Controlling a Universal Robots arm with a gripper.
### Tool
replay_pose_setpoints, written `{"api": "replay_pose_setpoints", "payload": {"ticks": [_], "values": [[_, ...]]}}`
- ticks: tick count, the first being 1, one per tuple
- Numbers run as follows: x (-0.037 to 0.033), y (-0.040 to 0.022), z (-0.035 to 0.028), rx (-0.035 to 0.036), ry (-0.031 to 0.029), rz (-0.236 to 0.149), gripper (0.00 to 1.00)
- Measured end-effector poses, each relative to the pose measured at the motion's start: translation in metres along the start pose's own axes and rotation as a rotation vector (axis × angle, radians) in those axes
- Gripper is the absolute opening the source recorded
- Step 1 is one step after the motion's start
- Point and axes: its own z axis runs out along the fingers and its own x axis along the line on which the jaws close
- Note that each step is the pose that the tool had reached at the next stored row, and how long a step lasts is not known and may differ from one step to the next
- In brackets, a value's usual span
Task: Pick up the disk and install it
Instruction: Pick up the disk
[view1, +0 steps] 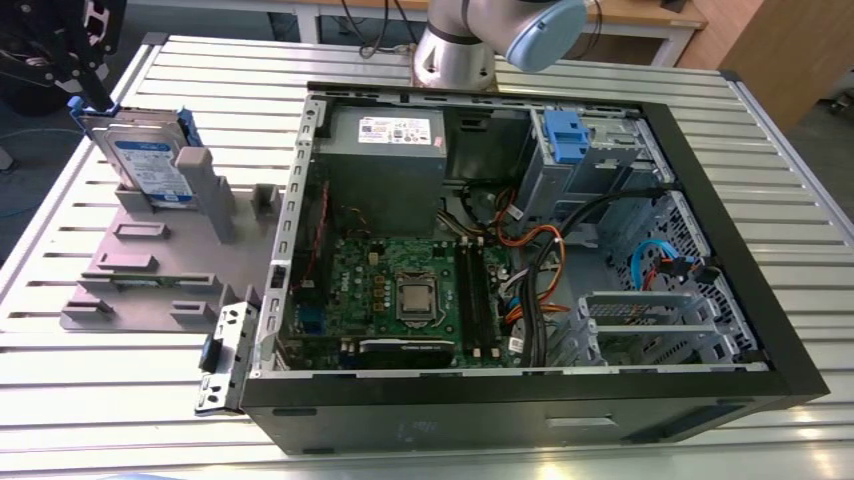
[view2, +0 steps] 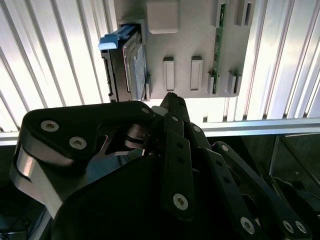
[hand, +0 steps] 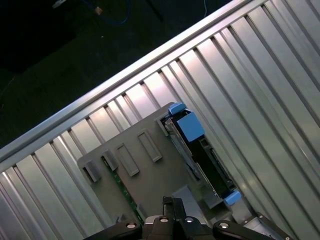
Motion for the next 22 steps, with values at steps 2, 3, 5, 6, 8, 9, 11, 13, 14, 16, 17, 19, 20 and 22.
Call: {"api": "replay_pose_setpoints", "payload": {"ticks": [2, 3, 5, 6, 8, 9, 11, 13, 14, 16, 17, 19, 20, 22], "values": [[0.0000, 0.0000, 0.0000, -0.0001, 0.0002, -0.004, 0.11], [0.0000, 0.0000, 0.0000, -0.0001, 0.0002, -0.006, 0.11], [0.0000, 0.0000, 0.0000, -0.0002, 0.0003, -0.009, 0.11], [0.0000, 0.0000, 0.0000, -0.0003, 0.0004, -0.011, 0.11], [0.0000, 0.0000, 0.0000, -0.0003, 0.0005, -0.015, 0.11], [0.0000, 0.0000, 0.0000, -0.0004, 0.0006, -0.017, 0.11], [0.0000, 0.0000, 0.0000, -0.0004, 0.0007, -0.020, 0.11], [0.0000, 0.0000, 0.0000, -0.0006, 0.0008, -0.024, 0.11], [0.0000, 0.0000, 0.0000, -0.0006, 0.0009, -0.026, 0.11], [0.0000, 0.0000, 0.0000, -0.0007, 0.0010, -0.029, 0.11], [0.0000, 0.0000, 0.0000, -0.0007, 0.0010, -0.031, 0.11], [0.0000, 0.0000, 0.0000, -0.0008, 0.0012, -0.035, 0.11], [0.0000, 0.0000, 0.0000, -0.0009, 0.0013, -0.037, 0.11], [0.0000, 0.0000, 0.0000, -0.0010, 0.0014, -0.040, 0.11]]}}
